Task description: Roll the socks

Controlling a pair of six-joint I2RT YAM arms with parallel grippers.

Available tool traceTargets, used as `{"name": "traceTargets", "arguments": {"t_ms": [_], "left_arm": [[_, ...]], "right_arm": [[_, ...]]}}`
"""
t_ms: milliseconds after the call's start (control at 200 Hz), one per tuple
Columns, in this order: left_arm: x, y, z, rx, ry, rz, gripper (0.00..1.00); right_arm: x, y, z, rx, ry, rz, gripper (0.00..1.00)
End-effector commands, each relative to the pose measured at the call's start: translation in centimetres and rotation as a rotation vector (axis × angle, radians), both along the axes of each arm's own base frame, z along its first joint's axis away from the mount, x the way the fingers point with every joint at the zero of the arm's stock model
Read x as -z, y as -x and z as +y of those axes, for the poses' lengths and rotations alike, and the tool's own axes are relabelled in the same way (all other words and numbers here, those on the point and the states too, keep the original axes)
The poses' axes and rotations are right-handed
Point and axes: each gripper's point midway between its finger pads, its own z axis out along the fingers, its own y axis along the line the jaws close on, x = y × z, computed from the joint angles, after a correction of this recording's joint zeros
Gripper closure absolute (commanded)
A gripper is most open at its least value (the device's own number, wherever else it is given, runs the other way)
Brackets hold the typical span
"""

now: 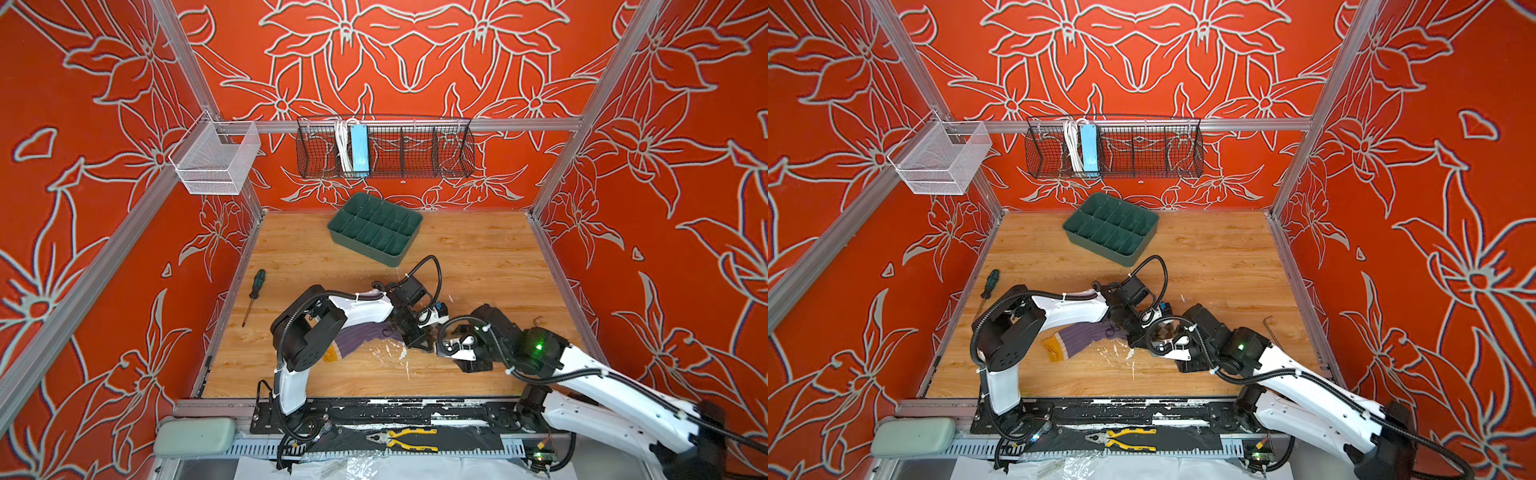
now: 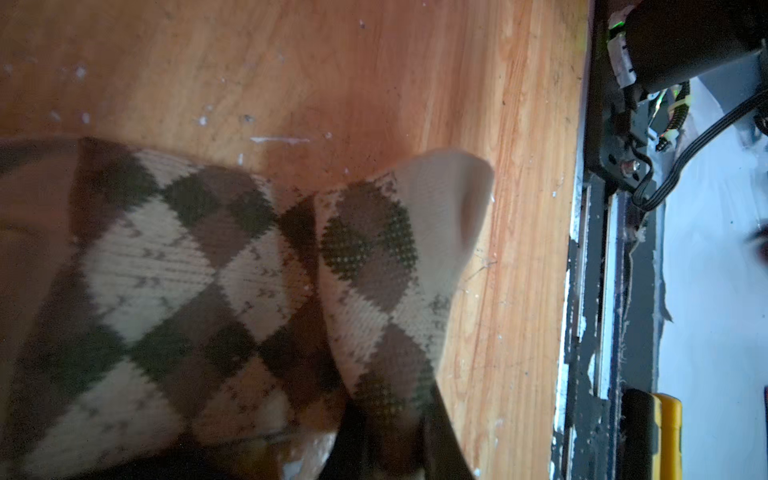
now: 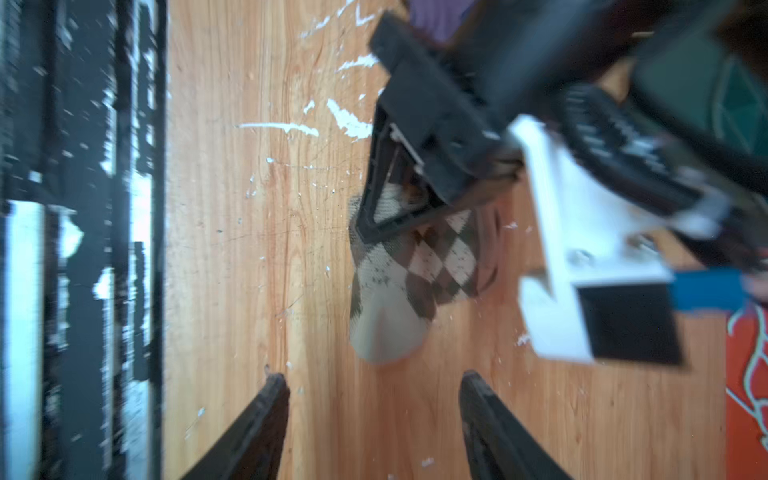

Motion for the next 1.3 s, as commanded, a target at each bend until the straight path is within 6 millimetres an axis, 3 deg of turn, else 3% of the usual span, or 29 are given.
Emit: {"name": "traceTargets", "arguments": {"t_ms": [0, 215, 400, 530, 726, 821, 1021, 1156, 1296], "left_arm": [[3.2, 2.1, 2.6, -0.011, -0.154, 0.124, 0.94], [3.3, 2.2, 2.5, -0.004, -0.150, 0.136, 0.94], [3.1, 2.3, 2.4, 0.000, -0.145, 0.140, 0.95], [2.9, 2.2, 2.4, 0.009, -0.141, 0.134, 0.95], [2.0, 2.3, 2.1, 0.037, -0.116, 0.117, 0.93], [1.1, 2.3, 1.9, 0.057, -0.088, 0.102, 0.87], [-1.0, 1.8, 1.8, 0.059, -0.029, 0.015, 0.63], [-3.1, 0.2, 2.3, 0.020, 0.016, -0.085, 0.50], [-6.1, -2.5, 4.2, -0.062, 0.072, -0.195, 0.46]], "right_arm": [[0.4, -2.1, 2.7, -0.036, -0.033, -0.083, 0.32], [4.4, -3.8, 4.6, -0.056, 0.021, -0.090, 0.32], [7.7, -4.3, 3.6, -0.040, 0.149, -0.055, 0.38], [8.7, -3.6, 2.8, -0.037, 0.206, -0.001, 0.51], [9.3, -3.0, 1.6, -0.006, 0.248, 0.039, 0.84], [9.6, -2.8, 1.0, 0.009, 0.274, 0.050, 1.00], [9.7, -2.0, -0.1, 0.034, 0.303, 0.083, 1.00], [9.3, -1.4, -0.5, 0.056, 0.299, 0.117, 1.00], [9.1, -0.7, -0.7, 0.073, 0.290, 0.158, 1.00]]}}
